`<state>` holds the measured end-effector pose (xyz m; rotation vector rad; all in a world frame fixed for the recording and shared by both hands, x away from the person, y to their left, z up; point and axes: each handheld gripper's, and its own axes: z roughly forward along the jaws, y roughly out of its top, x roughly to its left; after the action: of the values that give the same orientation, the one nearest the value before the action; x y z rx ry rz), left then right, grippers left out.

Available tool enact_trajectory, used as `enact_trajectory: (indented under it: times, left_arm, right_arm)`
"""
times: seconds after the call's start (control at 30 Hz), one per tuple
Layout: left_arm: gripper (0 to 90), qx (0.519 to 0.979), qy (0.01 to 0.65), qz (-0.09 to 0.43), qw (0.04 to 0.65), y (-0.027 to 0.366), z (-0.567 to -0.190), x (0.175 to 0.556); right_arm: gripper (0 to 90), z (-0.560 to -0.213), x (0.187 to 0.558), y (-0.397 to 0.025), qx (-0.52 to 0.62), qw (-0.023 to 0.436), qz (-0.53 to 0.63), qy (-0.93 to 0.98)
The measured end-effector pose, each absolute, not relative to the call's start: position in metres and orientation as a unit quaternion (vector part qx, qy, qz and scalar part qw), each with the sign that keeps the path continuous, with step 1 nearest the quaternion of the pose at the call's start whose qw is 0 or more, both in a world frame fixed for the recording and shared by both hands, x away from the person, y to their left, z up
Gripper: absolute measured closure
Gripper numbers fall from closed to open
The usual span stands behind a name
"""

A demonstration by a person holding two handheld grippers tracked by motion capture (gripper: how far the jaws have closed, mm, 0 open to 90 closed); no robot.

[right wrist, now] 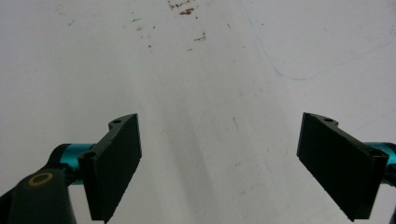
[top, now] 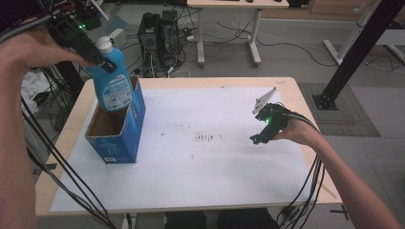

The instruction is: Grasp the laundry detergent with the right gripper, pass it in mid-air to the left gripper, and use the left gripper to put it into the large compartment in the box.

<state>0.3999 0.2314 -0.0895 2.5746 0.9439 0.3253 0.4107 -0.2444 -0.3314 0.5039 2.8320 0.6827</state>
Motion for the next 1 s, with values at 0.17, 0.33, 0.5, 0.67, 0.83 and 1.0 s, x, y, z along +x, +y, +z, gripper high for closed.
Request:
enact_trajectory:
  times: [0.17,0.33,0.5,0.67,0.83,1.0]
  left_arm:
    - [38.2,0.914,0.345,0.113,0.183,0.243,-0.097,0.396]
    - [38.2,0.915,0.348,0.105,0.174,0.247,-0.108,0.396]
    - [38.2,0.913,0.352,0.102,0.176,0.252,-0.119,0.397]
    - [38.2,0.914,0.352,0.100,0.177,0.256,-0.129,0.399]
    - [38.2,0.914,0.357,0.096,0.170,0.259,-0.143,0.401]
    - [38.3,0.914,0.359,0.093,0.168,0.262,-0.151,0.402]
  right_arm:
    - [13.0,-0.333,0.411,-0.247,0.168,0.095,0.228,0.954]
    - [13.0,-0.338,0.410,-0.245,0.168,0.096,0.229,0.954]
    - [13.0,-0.338,0.408,-0.244,0.169,0.096,0.223,0.955]
    - [13.0,-0.337,0.408,-0.246,0.167,0.095,0.218,0.957]
    - [13.0,-0.341,0.406,-0.247,0.169,0.097,0.211,0.958]
    - [13.1,-0.344,0.406,-0.247,0.166,0.097,0.209,0.959]
